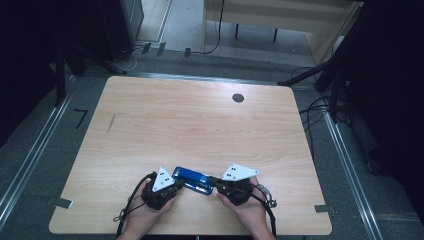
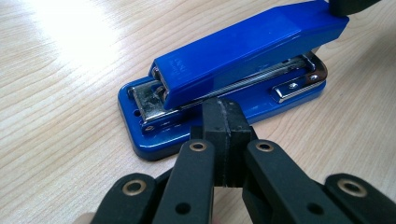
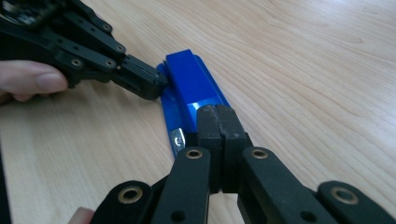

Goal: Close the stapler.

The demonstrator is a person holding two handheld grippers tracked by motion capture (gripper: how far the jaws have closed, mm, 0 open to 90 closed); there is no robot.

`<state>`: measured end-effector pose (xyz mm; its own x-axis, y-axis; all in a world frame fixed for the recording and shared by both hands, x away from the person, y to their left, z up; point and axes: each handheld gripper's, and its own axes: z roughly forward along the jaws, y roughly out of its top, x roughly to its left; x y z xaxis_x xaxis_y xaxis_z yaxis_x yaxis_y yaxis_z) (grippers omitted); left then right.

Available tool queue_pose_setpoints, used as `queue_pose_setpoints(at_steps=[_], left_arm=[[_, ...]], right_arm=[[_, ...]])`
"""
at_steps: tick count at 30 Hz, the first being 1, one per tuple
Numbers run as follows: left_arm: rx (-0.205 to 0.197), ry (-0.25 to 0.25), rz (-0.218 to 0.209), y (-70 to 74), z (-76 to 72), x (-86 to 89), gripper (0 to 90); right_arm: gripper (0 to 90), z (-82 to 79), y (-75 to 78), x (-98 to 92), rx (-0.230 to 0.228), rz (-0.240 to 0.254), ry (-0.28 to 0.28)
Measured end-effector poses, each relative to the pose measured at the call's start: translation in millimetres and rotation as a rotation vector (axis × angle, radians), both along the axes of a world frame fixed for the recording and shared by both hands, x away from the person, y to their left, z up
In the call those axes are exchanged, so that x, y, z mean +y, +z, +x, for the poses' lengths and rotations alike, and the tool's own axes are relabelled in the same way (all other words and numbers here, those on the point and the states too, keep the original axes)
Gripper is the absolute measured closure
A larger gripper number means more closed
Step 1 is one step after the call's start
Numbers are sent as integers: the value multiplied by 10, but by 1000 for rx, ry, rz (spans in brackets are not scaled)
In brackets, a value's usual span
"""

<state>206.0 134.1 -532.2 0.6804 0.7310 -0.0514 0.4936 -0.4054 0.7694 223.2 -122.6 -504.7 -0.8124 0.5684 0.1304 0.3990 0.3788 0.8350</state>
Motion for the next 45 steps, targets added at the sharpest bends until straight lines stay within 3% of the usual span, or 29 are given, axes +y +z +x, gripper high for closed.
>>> queue_pose_setpoints(at_steps=[1, 2, 4, 13, 17, 22, 28, 33, 34, 41, 45], left_arm=[[0, 0, 0, 0, 0, 0, 900], [0, 2, -13, 0, -1, 15, 900], [2, 2, -20, 1, 1, 26, 900], [-12, -4, -30, 18, -54, 73, 897], [-15, 17, -60, 81, -86, 214, 837], [-42, 75, -99, 107, -48, 453, 735], [-103, 176, -117, 110, 22, 697, 519], [-118, 231, -82, 83, 45, 781, 383], [-118, 261, -78, 76, 49, 818, 360], [-126, 319, -84, 86, 18, 968, 290], [-108, 367, -104, 102, -19, 1142, 279]], right_arm=[[900, 0, 0, 0, 0, 0, 0], [900, -27, 28, -29, 12, 47, -15], [900, -72, 30, -29, -12, 28, -31], [900, -191, -55, -19, 11, 20, -27], [900, -228, -106, 11, 3, -8, -36], [900, -224, -143, 21, 5, -9, -53], [900, -214, -163, 43, -5, -15, -45], [900, -191, -186, 59, -8, -31, -41], [900, -182, -188, 57, -5, -31, -42], [900, -122, -194, 62, -6, -31, -34], [900, -61, -223, 87, -10, -58, -26]])
